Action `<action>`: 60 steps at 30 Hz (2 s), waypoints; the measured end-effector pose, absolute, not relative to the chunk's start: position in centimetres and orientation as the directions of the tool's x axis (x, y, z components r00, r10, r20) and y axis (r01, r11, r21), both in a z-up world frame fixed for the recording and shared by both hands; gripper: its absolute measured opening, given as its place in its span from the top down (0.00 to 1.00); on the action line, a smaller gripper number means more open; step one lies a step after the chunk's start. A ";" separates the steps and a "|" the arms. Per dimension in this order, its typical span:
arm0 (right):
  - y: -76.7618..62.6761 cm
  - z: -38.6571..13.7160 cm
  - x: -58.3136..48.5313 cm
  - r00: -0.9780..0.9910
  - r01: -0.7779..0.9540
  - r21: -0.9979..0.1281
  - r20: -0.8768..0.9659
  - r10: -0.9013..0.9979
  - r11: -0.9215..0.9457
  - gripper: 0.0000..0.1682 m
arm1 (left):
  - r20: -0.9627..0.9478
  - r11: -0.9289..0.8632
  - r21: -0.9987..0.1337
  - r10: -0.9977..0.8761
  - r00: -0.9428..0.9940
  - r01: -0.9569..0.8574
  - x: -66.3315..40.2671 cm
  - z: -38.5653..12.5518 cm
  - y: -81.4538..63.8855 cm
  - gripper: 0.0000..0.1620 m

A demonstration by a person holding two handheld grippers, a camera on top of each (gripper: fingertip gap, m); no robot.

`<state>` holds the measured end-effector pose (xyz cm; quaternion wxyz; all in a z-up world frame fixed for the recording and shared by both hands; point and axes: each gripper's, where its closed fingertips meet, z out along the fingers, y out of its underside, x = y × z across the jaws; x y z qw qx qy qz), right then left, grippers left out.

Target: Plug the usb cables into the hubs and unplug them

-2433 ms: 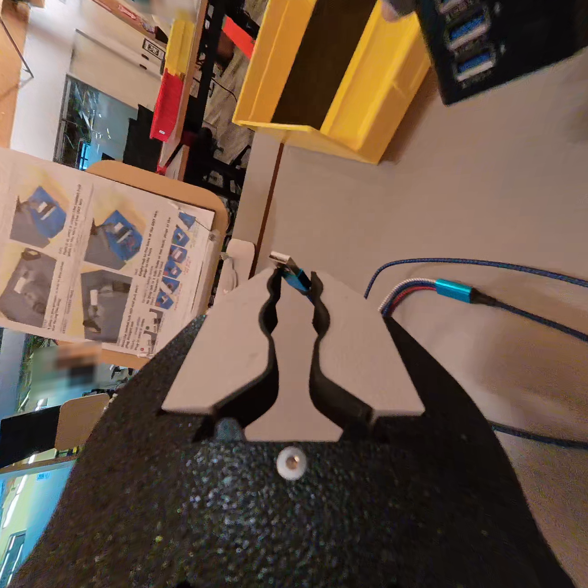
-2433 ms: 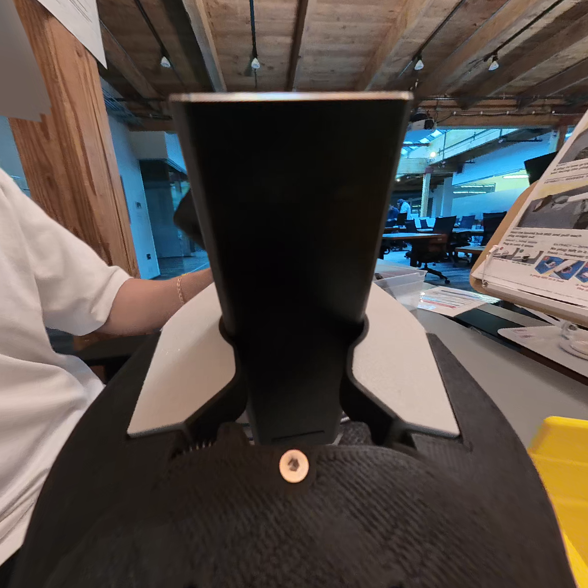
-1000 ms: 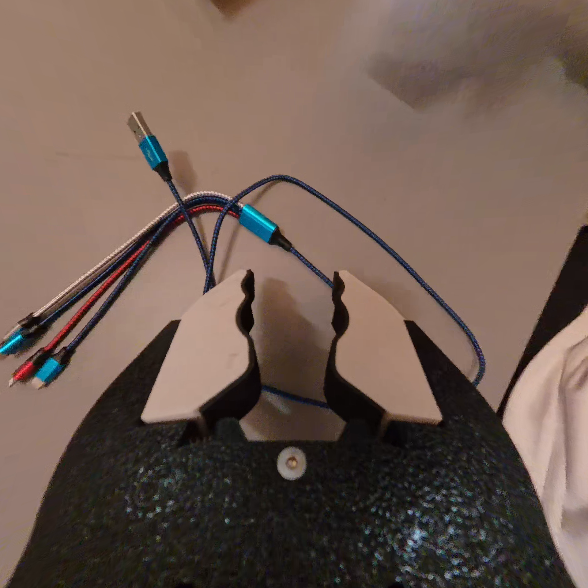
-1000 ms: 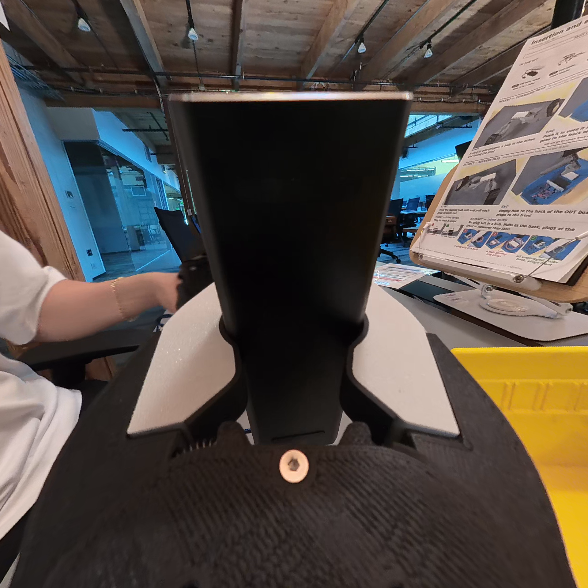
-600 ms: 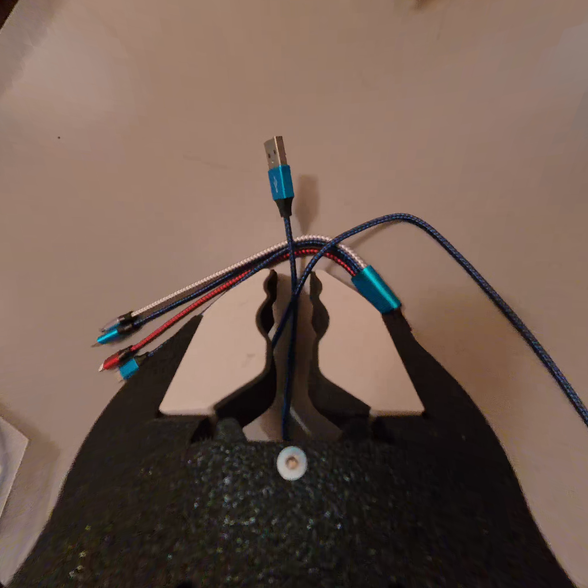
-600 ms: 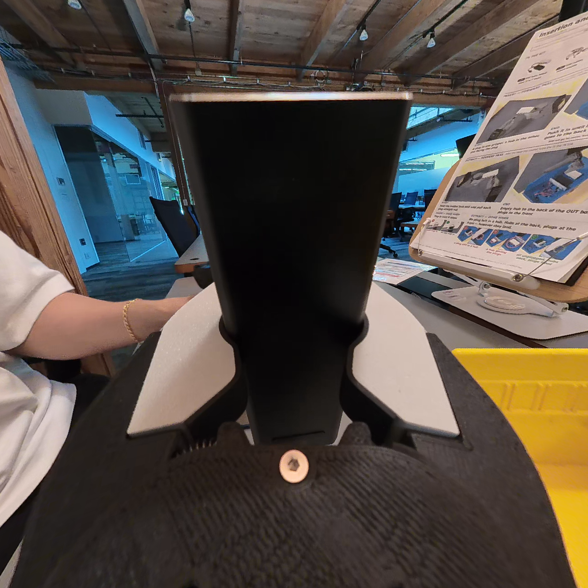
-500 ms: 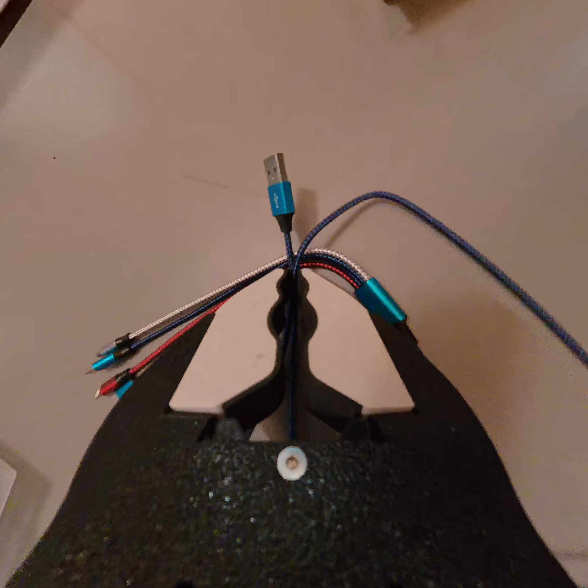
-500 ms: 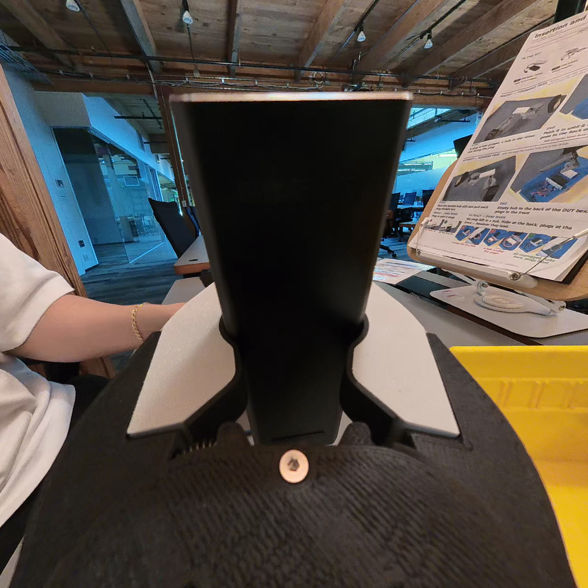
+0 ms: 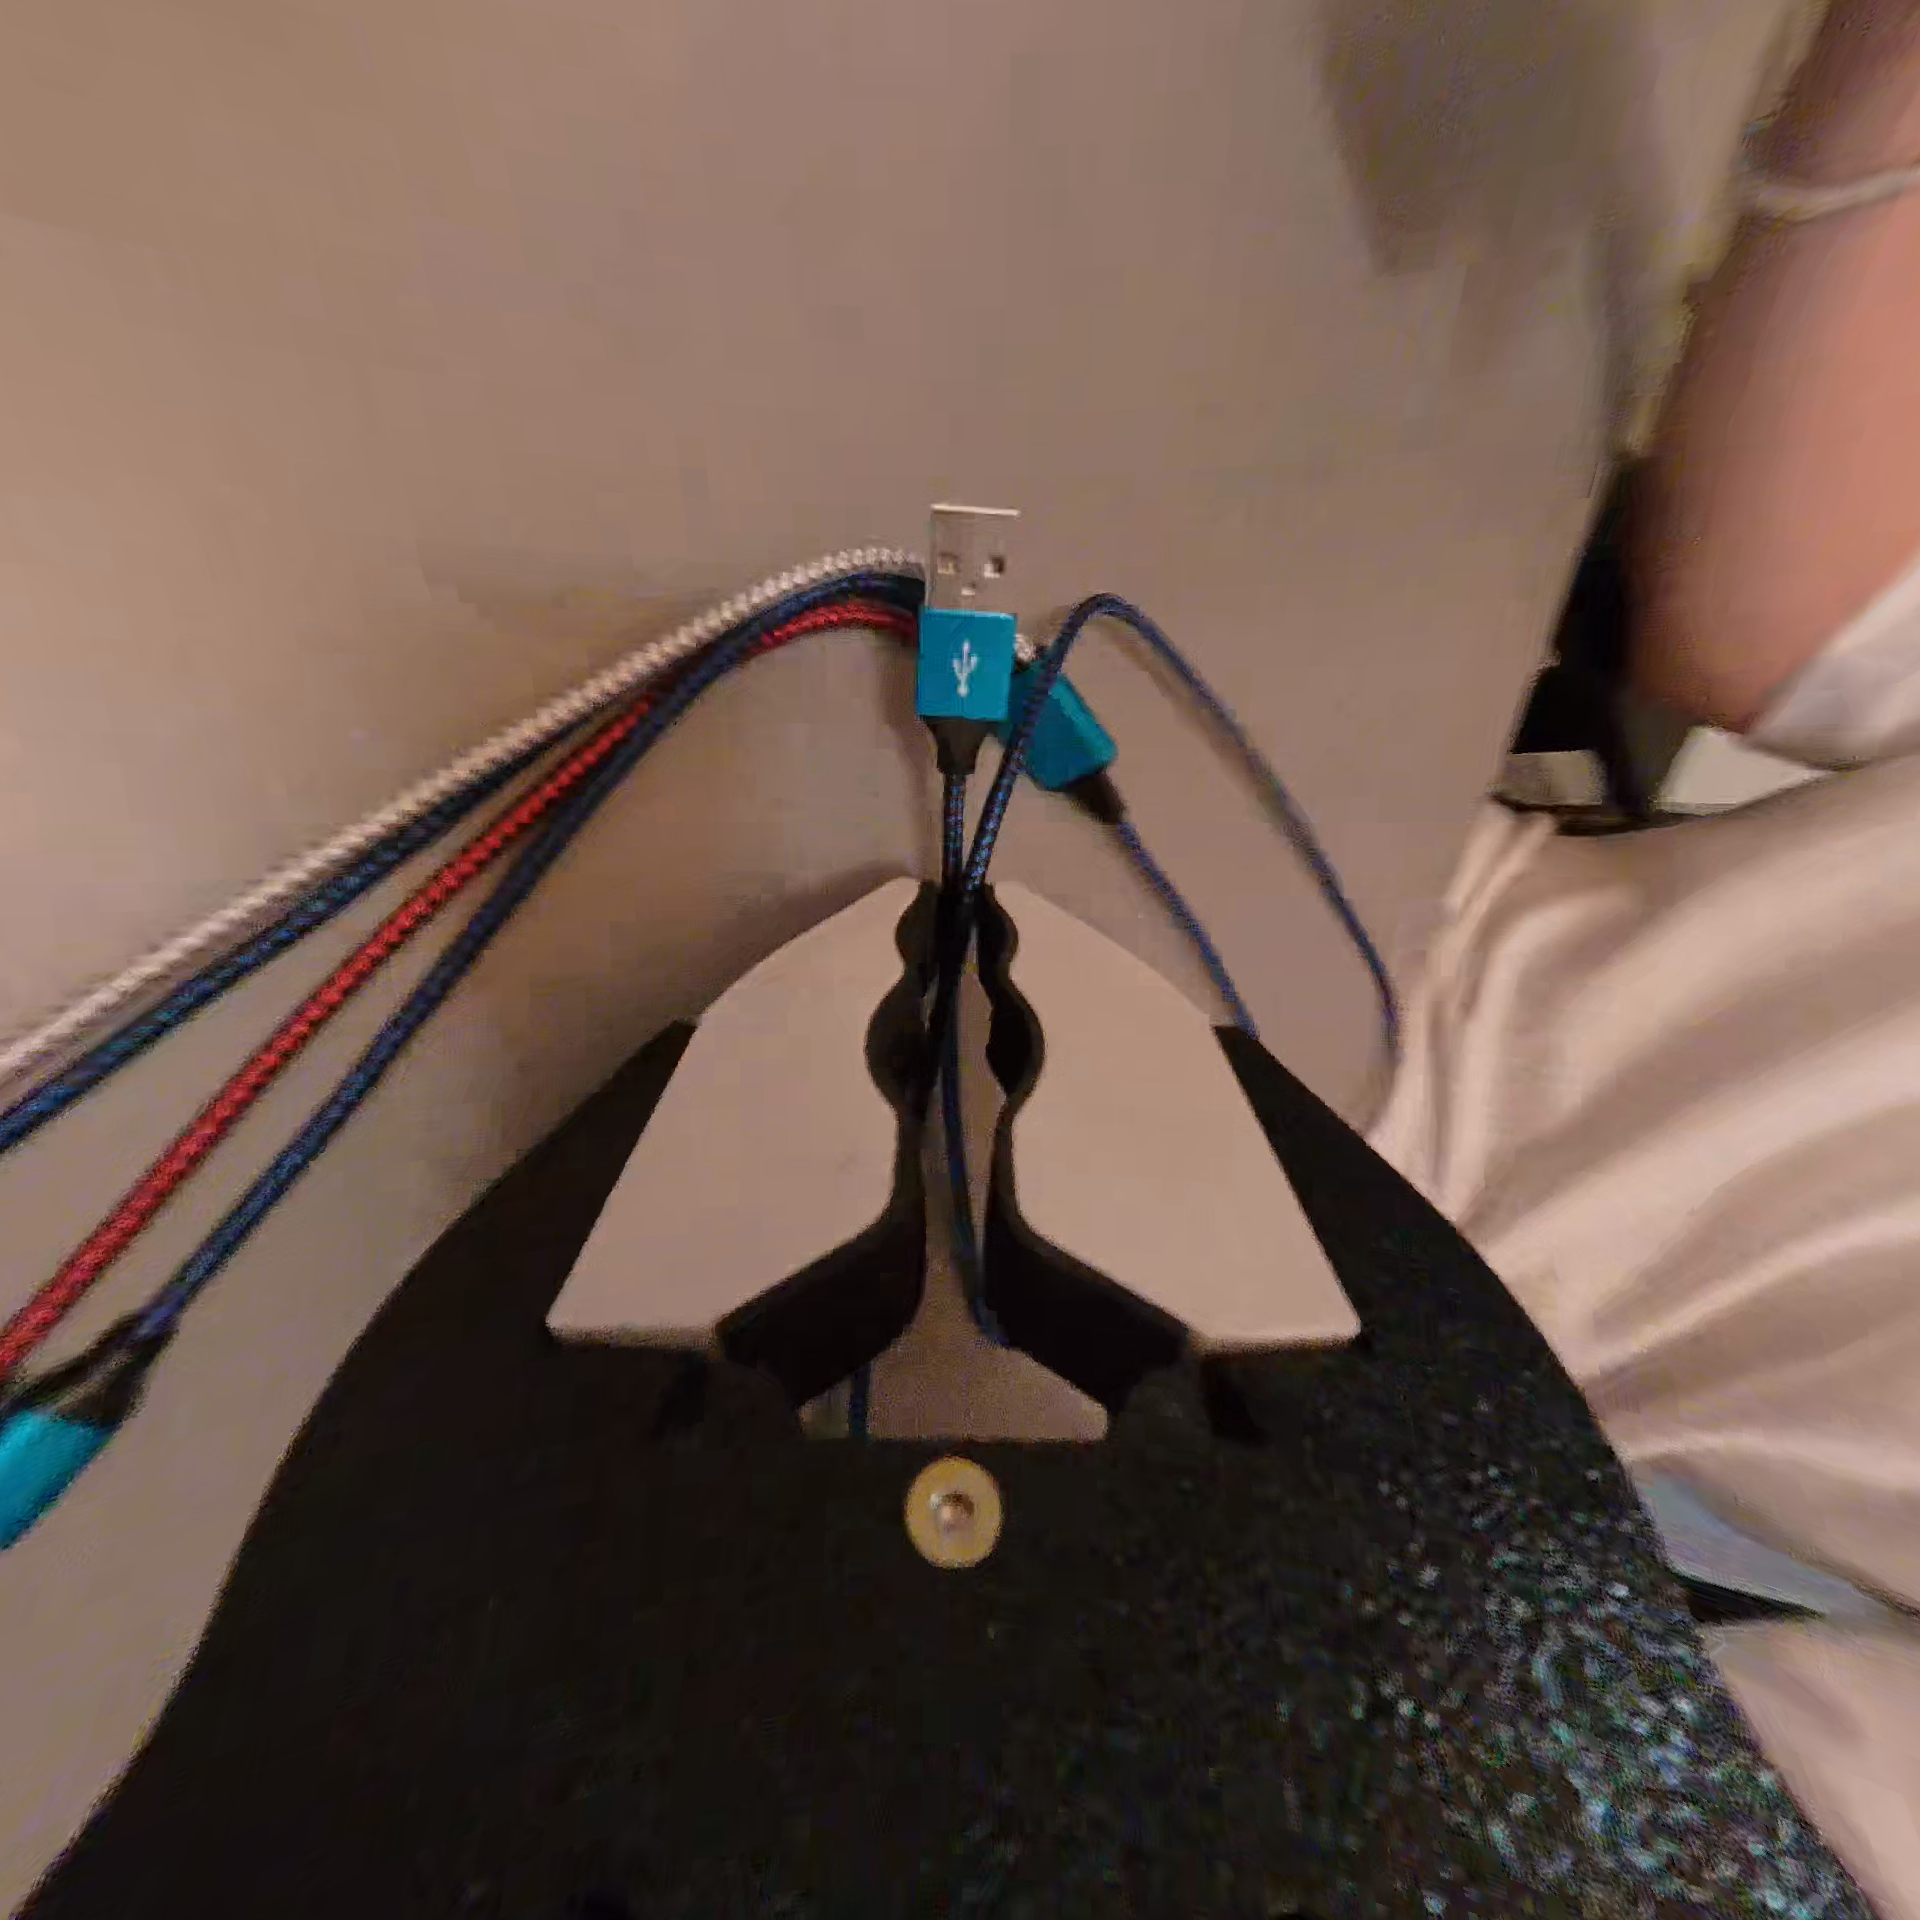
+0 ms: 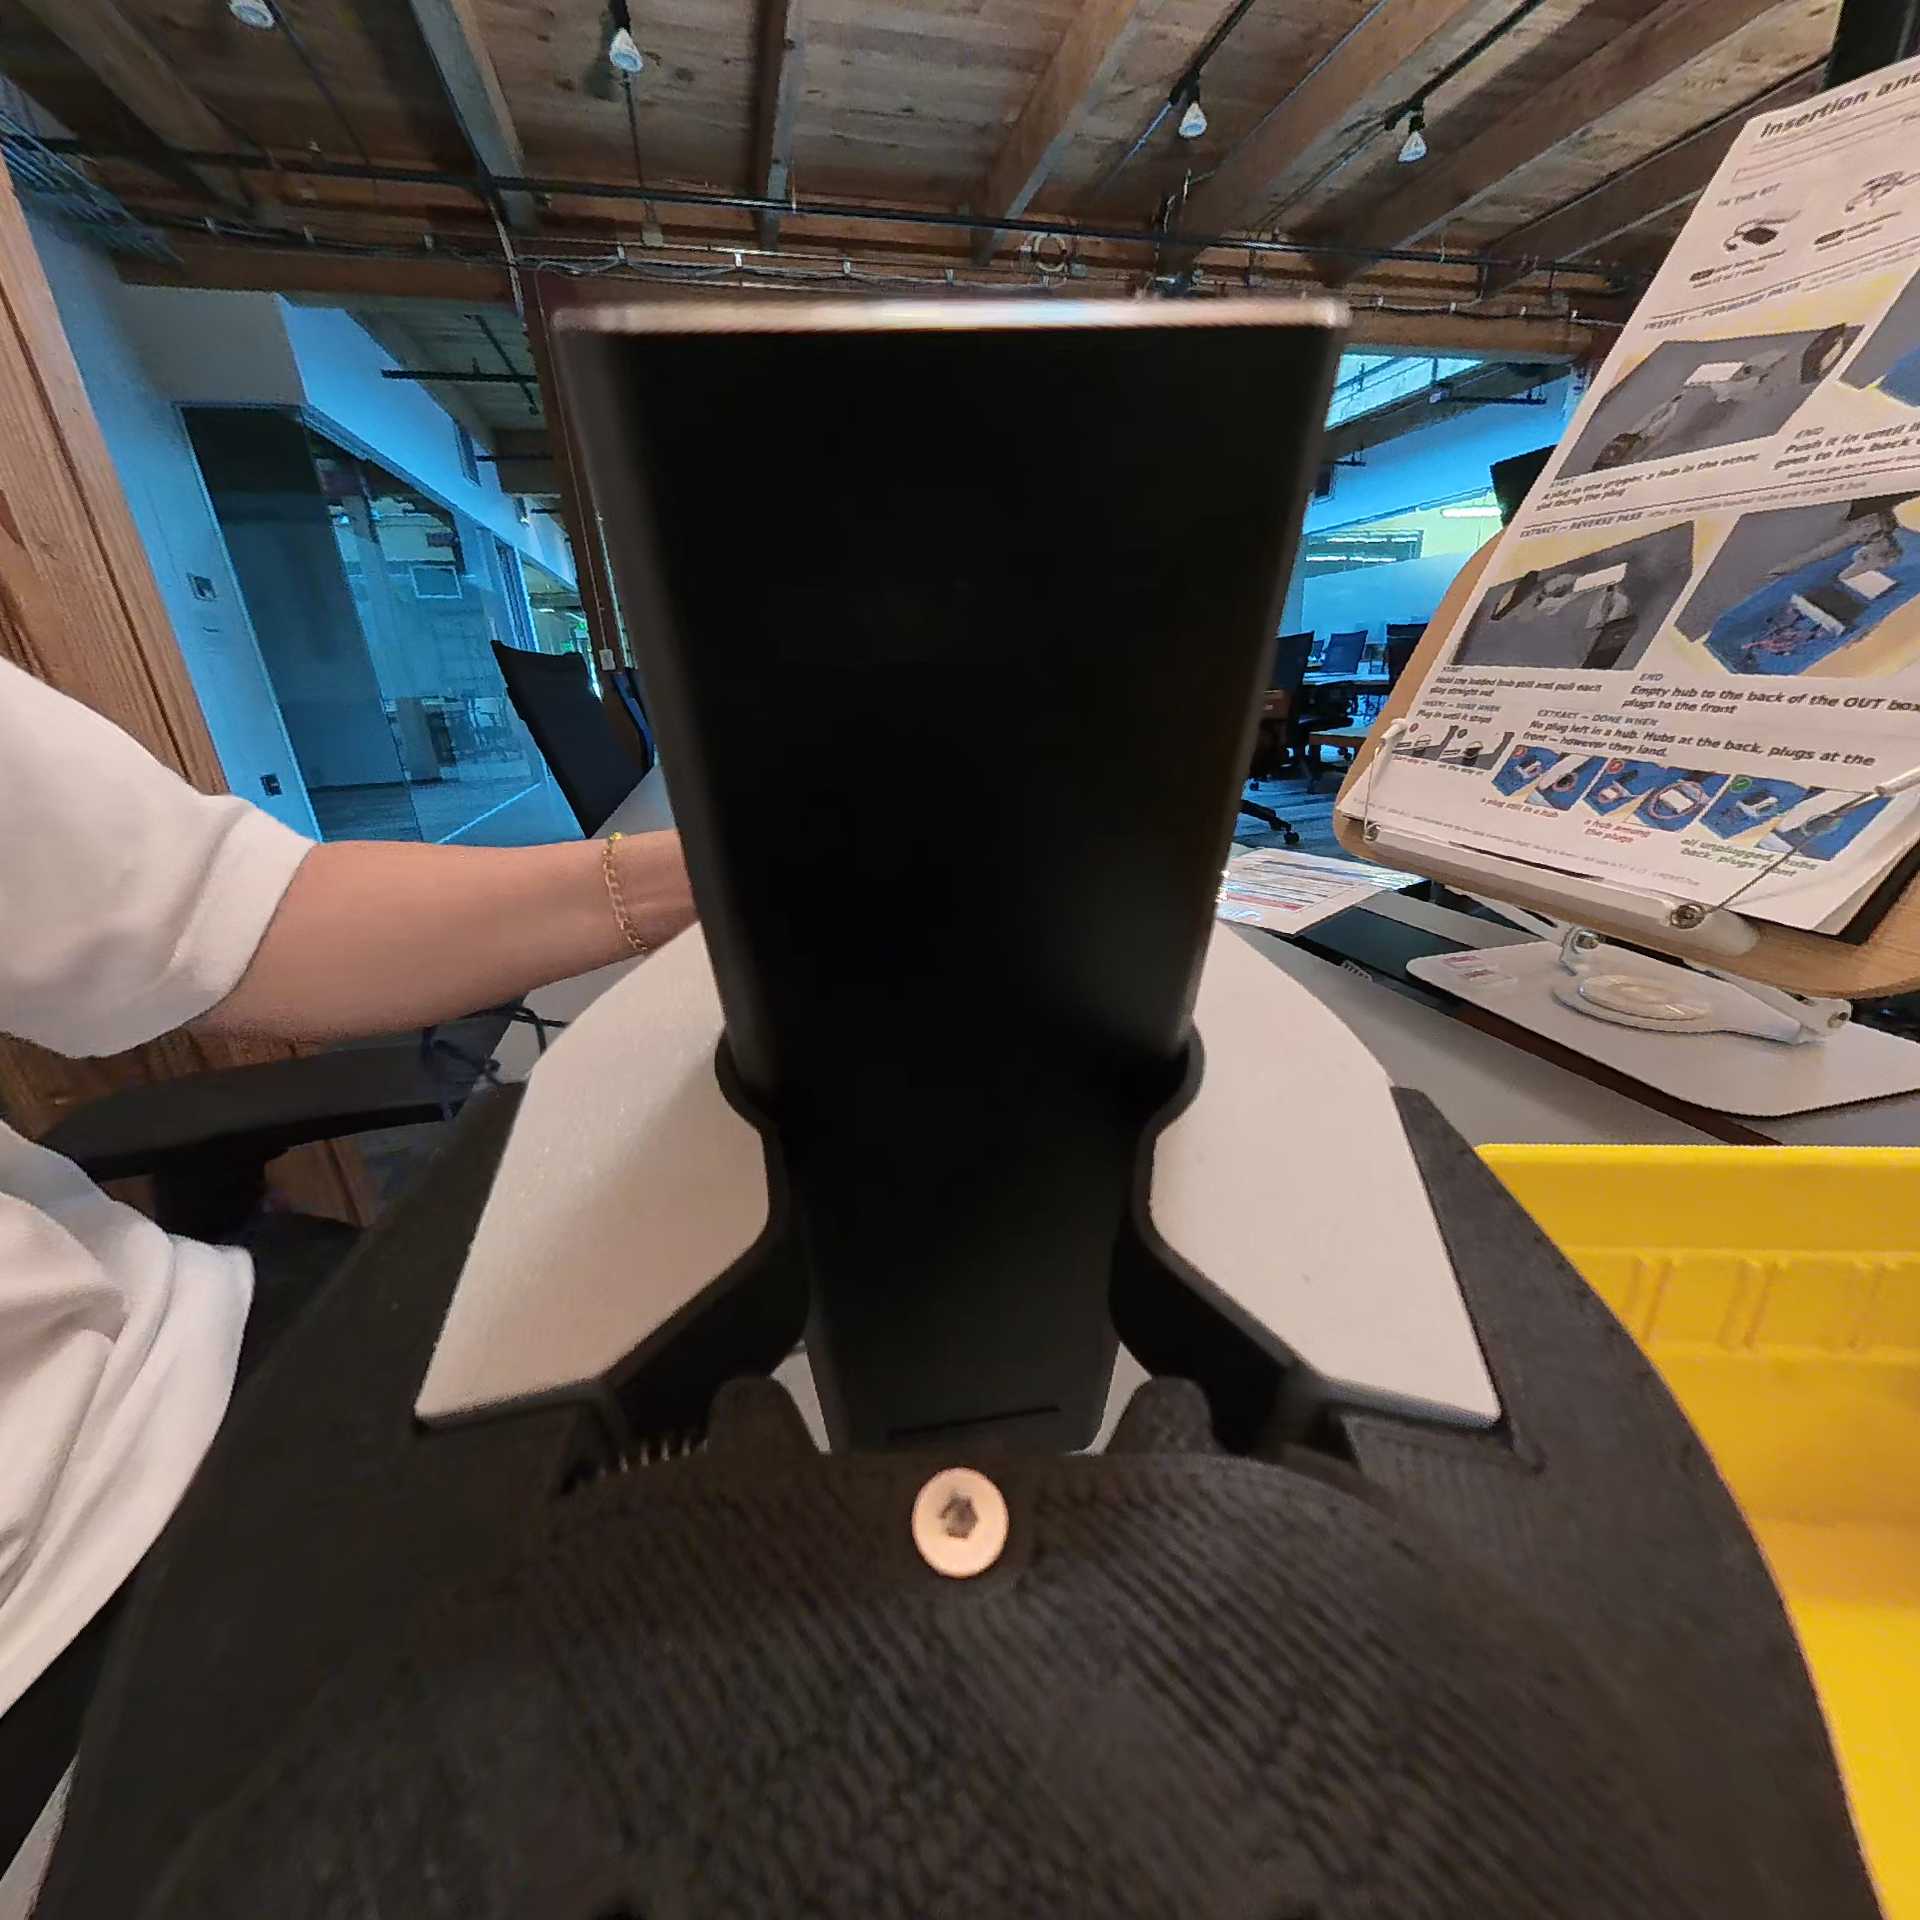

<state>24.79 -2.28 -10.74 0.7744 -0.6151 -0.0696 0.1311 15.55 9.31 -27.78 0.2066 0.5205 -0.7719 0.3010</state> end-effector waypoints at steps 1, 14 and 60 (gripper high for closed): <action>-2.2 -10.8 24.8 0.956 -0.115 -0.972 -0.052 0.287 0.206 0.56 | 0.539 0.317 -0.283 -0.728 -0.423 -0.905 16.2 -28.2 9.9 0.96; -2.2 -11.1 25.0 0.958 -0.115 -0.973 -0.057 0.280 0.198 0.56 | 0.215 0.377 -0.584 -0.782 -0.585 -0.719 12.4 -23.8 1.2 0.66; -3.8 -9.5 25.0 0.969 -0.058 -0.972 0.000 0.248 0.228 0.56 | 0.514 -0.335 -0.838 -0.749 -0.417 -0.431 12.7 -13.7 22.7 0.99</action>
